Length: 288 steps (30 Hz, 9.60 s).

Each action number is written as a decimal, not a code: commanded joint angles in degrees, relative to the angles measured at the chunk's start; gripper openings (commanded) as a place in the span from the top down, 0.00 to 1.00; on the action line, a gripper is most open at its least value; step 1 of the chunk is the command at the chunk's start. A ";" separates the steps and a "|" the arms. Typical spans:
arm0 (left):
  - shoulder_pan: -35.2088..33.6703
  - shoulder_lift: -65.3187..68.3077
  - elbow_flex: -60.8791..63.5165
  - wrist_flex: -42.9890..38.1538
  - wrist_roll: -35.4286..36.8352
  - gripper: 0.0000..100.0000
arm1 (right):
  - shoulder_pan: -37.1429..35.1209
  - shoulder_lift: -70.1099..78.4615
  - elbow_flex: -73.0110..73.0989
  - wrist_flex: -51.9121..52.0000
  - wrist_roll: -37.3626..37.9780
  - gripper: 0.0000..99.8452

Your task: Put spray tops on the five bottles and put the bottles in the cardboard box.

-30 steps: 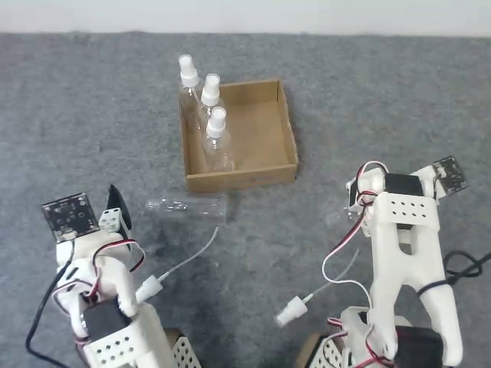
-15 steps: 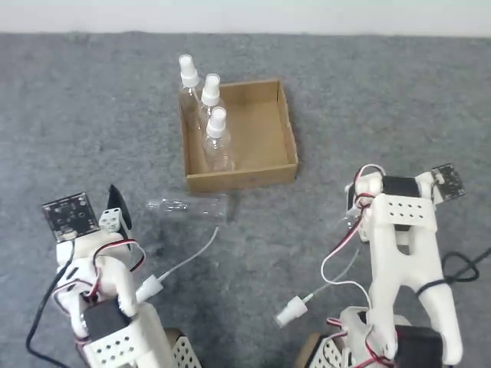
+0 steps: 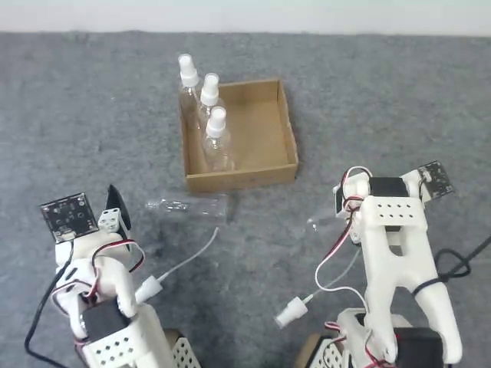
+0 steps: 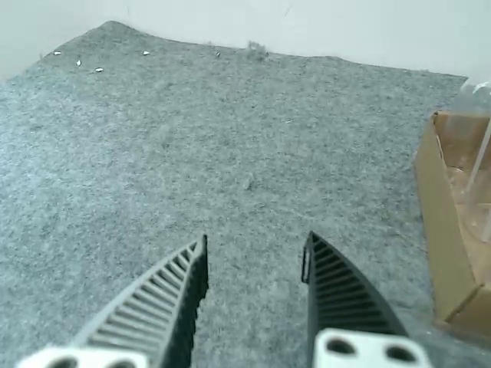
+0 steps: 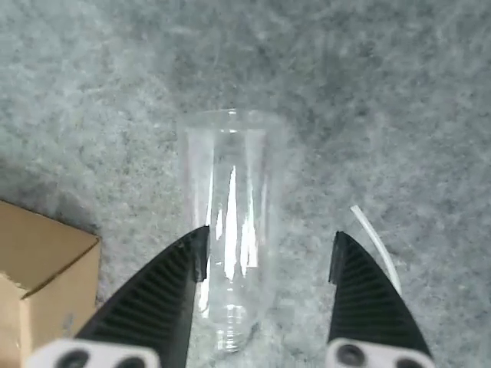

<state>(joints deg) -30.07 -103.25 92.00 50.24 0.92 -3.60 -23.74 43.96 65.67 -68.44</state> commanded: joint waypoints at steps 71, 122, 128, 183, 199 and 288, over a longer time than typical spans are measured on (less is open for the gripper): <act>0.09 0.09 -0.13 -1.93 0.18 0.81 | -6.11 -3.65 -17.32 7.78 100.31 0.98; 0.26 0.09 0.84 -3.25 0.18 0.81 | -12.62 -2.86 13.19 -13.14 139.08 0.79; 0.18 0.09 1.27 -4.13 0.18 0.81 | -12.62 -3.12 13.10 -13.32 138.90 0.96; 0.09 0.09 1.45 -4.22 0.18 0.81 | -4.00 5.41 8.53 -17.19 129.41 0.79; 0.26 0.09 1.45 -4.22 0.18 0.81 | -4.79 -7.16 8.70 -16.57 114.02 0.91; 45.80 0.62 -14.02 20.13 -17.85 0.81 | 11.65 -56.31 23.21 -18.42 69.19 0.91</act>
<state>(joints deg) 8.70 -103.16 81.27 70.11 -15.87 5.63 -78.86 68.57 49.05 1.71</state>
